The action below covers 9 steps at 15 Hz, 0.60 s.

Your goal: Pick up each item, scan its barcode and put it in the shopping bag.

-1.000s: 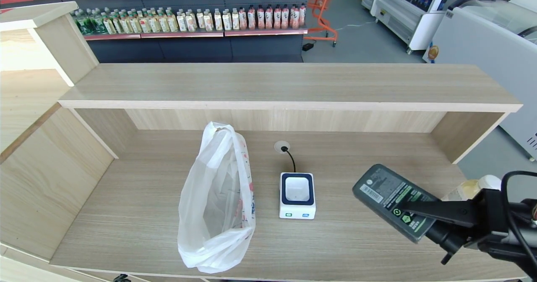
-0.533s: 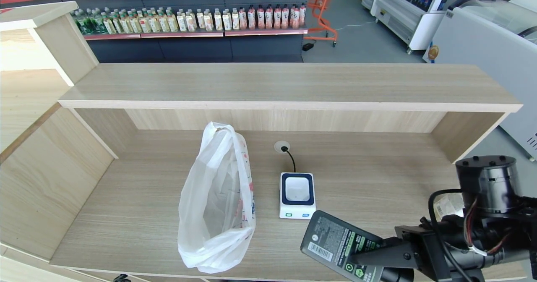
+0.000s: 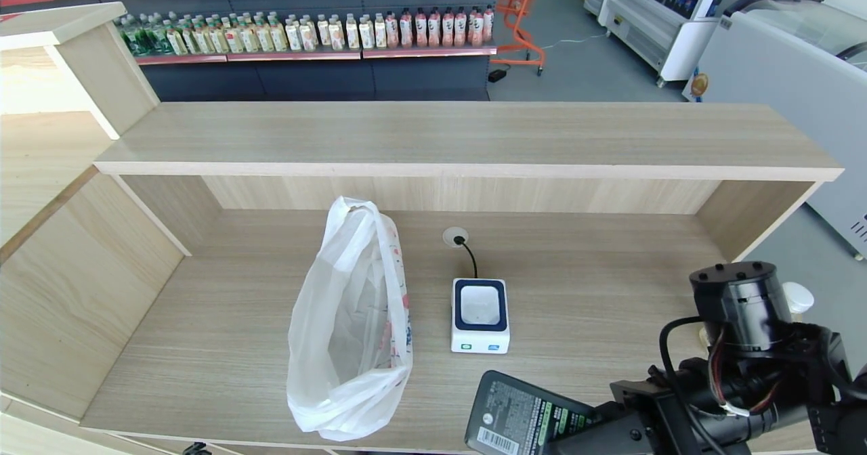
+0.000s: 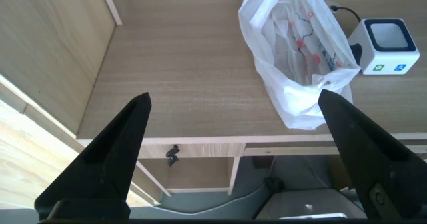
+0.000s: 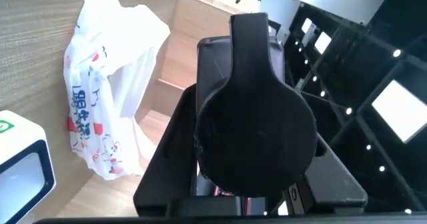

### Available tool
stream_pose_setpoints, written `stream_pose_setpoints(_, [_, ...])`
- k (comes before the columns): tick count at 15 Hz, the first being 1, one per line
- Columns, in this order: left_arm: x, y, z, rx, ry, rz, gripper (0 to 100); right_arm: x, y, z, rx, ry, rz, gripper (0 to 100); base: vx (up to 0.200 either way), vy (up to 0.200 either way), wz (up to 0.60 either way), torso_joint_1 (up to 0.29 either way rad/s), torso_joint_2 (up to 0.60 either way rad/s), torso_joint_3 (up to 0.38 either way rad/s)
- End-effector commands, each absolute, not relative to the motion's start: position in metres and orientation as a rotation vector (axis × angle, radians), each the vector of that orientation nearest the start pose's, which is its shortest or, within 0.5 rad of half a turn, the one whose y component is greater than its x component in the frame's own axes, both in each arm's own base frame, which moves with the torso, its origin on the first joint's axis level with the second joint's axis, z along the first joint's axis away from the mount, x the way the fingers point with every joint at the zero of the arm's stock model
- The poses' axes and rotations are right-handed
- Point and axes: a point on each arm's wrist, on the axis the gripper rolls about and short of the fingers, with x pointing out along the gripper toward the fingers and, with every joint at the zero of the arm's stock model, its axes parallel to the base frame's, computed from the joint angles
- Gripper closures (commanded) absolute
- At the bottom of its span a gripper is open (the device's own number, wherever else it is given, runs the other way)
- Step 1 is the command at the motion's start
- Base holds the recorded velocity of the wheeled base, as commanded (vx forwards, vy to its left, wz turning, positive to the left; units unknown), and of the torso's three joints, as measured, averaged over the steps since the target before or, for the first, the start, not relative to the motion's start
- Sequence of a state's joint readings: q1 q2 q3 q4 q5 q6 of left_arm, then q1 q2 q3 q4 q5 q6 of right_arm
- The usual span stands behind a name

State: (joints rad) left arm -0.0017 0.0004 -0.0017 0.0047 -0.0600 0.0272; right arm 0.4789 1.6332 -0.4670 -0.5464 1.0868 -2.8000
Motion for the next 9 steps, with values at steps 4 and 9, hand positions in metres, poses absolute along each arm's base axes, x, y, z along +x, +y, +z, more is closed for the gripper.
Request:
stream_pose_setpoints(4, [-0.023,-0.001,0.075,0.028,0.002,-0.061,0,0.198,0.125,0.113,-1.806,-1.702,1.131,100,0.0,0.0,0.0,0.0,0.0,0.0])
stream_pose_setpoints(9, [-0.023,-0.001,0.075,0.028,0.002,-0.061,0,0.218,0.127,0.126,-1.862,-1.716,1.001,100,0.0,0.0,0.0,0.0,0.0,0.0])
